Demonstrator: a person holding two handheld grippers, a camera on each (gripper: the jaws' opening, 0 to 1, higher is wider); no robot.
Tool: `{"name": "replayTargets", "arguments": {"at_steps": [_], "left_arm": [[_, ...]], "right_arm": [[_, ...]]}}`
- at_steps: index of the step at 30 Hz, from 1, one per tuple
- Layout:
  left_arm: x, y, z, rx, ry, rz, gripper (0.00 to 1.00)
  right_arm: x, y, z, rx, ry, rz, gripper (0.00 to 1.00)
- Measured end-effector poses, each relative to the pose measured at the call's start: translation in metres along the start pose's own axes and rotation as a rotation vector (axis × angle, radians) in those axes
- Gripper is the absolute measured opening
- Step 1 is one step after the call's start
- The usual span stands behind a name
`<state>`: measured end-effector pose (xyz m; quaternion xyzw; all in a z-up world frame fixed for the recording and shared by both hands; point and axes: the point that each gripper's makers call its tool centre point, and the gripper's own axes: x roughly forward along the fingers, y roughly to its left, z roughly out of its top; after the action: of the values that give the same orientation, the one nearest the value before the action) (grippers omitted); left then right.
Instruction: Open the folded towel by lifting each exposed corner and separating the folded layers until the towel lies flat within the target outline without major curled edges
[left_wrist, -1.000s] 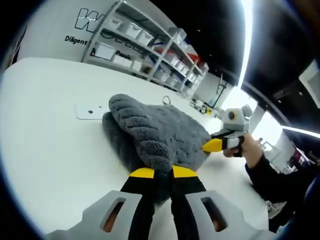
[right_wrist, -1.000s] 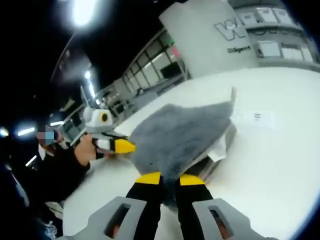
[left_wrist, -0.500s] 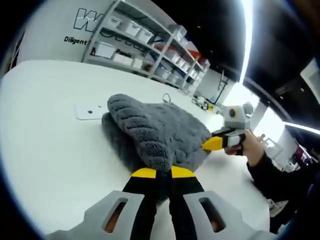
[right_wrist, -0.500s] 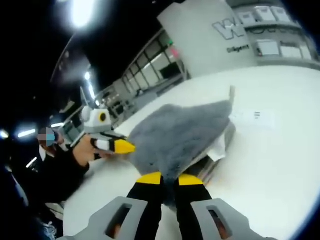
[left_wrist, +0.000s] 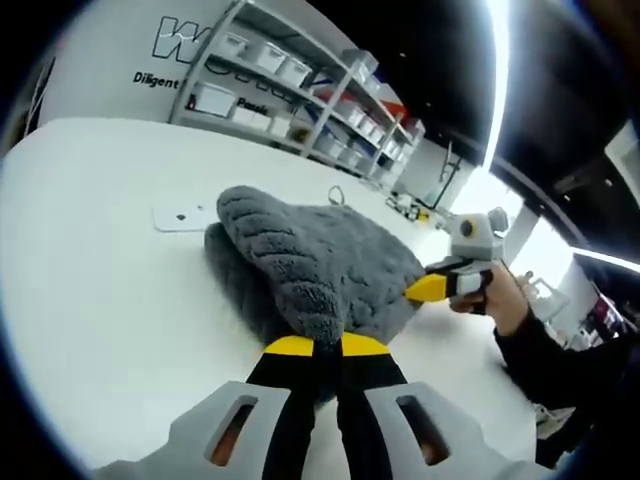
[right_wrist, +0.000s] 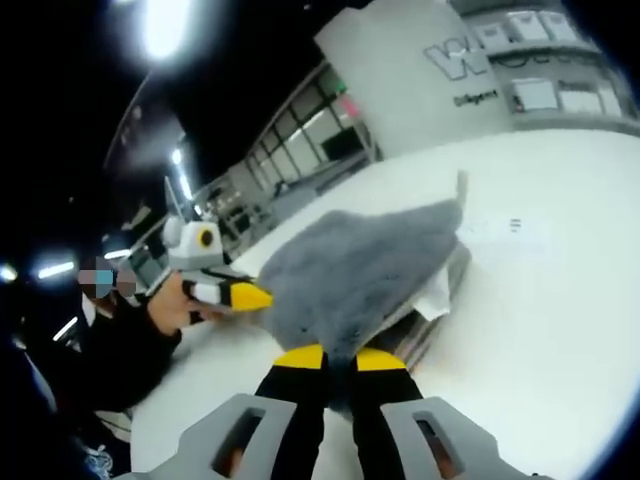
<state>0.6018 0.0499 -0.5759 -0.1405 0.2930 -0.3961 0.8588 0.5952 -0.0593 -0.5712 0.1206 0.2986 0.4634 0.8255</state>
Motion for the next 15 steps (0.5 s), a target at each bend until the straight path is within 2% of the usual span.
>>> {"name": "replayTargets", "arguments": {"at_steps": [8,15], "left_arm": [[-0.004,-0.007,-0.007,-0.039,0.002,-0.026,0.02],[-0.009,-0.008,-0.01,-0.059,0.002,-0.03,0.03]], "right_arm": [[-0.003,0.005,-0.005,0.059,0.003,0.022,0.02],[-0.004,0.01,-0.009,0.052,0.004,0.018,0.02]]}}
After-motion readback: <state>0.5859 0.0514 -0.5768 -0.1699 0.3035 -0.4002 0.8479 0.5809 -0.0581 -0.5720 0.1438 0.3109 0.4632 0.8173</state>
